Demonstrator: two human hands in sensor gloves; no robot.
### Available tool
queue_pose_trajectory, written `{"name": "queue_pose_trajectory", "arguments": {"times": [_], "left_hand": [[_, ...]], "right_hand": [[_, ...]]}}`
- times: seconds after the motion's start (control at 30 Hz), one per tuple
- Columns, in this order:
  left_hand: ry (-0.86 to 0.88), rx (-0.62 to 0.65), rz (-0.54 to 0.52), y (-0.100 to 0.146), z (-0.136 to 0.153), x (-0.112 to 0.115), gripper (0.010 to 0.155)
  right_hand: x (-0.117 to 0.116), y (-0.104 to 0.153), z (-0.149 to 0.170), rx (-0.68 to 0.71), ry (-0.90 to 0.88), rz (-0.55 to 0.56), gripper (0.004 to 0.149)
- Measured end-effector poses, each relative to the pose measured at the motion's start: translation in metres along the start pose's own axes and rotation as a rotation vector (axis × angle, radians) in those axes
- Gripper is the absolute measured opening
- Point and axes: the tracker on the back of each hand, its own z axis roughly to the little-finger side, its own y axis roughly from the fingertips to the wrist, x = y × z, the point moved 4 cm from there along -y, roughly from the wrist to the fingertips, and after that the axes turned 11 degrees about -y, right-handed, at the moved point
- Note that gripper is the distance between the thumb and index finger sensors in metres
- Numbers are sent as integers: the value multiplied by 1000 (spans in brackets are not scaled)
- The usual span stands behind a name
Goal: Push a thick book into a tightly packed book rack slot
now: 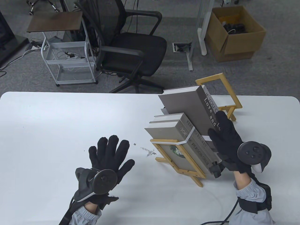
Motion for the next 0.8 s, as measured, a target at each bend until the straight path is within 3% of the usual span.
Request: {"name": "queue_pose_trajectory", "arguments": {"times": [0.8], "left_hand": [[0,-5,3,-1,0,1,69]], "right_hand": [[-13,20,36,-73,-81,-89,70]]}}
